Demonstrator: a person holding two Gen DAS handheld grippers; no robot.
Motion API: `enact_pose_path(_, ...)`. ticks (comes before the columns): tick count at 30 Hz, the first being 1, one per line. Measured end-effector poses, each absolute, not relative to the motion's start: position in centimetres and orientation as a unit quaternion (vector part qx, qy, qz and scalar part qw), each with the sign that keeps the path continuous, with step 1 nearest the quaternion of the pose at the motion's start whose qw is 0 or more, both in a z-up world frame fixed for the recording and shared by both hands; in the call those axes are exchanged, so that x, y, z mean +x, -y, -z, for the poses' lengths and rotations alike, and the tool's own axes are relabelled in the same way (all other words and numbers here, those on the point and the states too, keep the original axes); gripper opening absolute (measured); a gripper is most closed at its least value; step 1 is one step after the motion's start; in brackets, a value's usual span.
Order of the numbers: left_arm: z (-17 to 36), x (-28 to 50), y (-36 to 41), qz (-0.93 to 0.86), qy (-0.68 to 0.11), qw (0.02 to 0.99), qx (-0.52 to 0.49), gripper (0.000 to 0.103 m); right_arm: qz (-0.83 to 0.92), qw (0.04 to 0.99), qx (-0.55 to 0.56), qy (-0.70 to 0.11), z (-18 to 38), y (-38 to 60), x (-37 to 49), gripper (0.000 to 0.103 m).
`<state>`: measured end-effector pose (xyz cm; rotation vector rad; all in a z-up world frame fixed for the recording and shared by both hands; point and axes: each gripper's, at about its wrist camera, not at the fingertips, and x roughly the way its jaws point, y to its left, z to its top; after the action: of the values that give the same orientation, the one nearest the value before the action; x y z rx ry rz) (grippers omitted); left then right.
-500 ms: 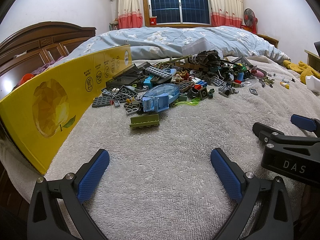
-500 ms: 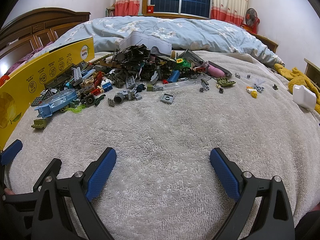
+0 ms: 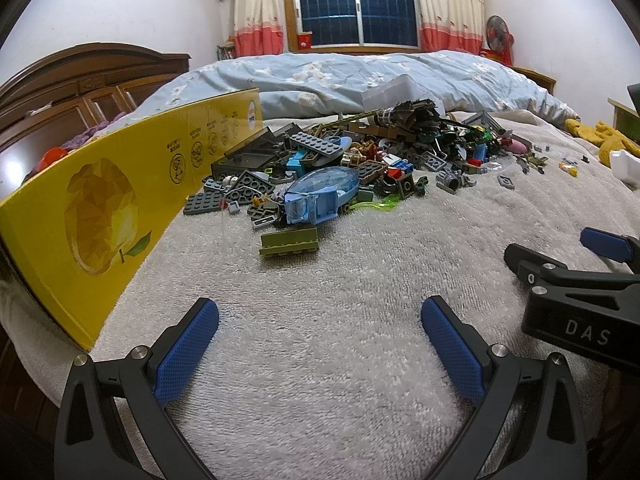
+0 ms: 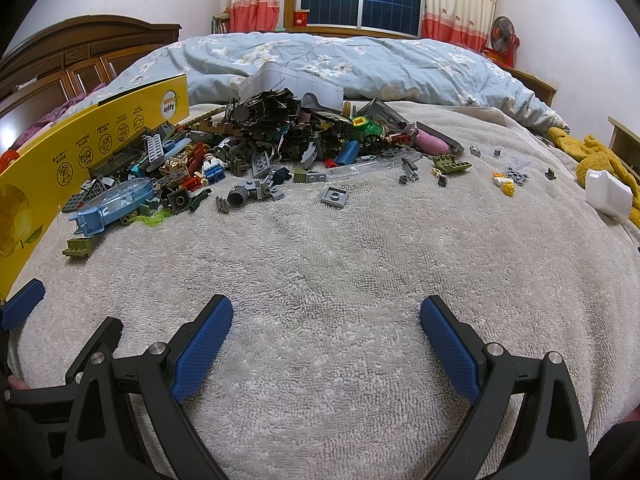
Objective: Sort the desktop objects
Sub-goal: 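Move both grippers toward the LEGO pile on the towel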
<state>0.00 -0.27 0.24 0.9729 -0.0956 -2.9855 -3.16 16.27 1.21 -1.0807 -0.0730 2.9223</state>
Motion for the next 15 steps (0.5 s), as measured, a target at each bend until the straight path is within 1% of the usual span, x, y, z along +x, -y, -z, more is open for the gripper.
enact_pose_path(2,-0.6,0.0,0.9,0.949,0.02,-0.01,0.315,0.103,-0.939,0.005,-0.342,0.025,-1.2,-16.3,-3.0,0.096)
enact_pose_path(4,-1.2,0.6,1.3,0.953,0.025,0.001,0.301,0.101,-0.946,-0.029,-0.322,0.025,-1.5,-16.1,-2.5,0.091)
enact_pose_path(6,-1.7,0.3,1.5,0.959,0.046,0.025,0.279,0.097,-0.95,-0.073,-0.3,0.035,-1.8,-15.4,-2.1,0.077)
enact_pose_path(7,-1.8,-0.2,1.7,0.96,0.048,0.027,0.276,0.096,-0.951,-0.078,-0.295,0.041,-2.1,-15.1,-1.7,0.074)
enact_pose_path(8,-2.0,-0.5,2.3,0.959,0.043,0.026,0.278,0.094,-0.952,-0.089,-0.288,0.05,-2.4,-14.7,-1.7,0.066)
enact_pose_path(9,-2.2,-0.8,2.7,0.959,0.036,0.024,0.279,0.084,-0.952,-0.093,-0.285,0.054,-2.6,-14.5,-2.1,0.055)
enact_pose_path(10,-2.3,-1.0,3.5,0.959,0.022,0.017,0.282,0.076,-0.952,-0.104,-0.282,0.062,-3.1,-14.3,-2.5,0.049)
enact_pose_path(11,-2.4,-1.1,4.1,0.959,0.013,0.013,0.282,0.064,-0.953,-0.108,-0.272,0.074,-3.5,-14.0,-2.9,0.036)
enact_pose_path(12,-2.5,-1.2,4.6,0.959,0.006,0.008,0.283,0.063,-0.955,-0.107,-0.261,0.093,-4.1,-13.7,-2.8,0.029)
enact_pose_path(13,-2.6,-1.4,5.2,0.959,-0.001,-0.009,0.285,0.063,-0.954,-0.113,-0.255,0.113,-4.4,-13.5,-3.1,0.028)
enact_pose_path(15,-2.7,-1.8,5.7,0.955,-0.01,-0.047,0.291,0.063,-0.941,-0.167,-0.254,0.152,-4.9,-12.9,-4.1,0.028)
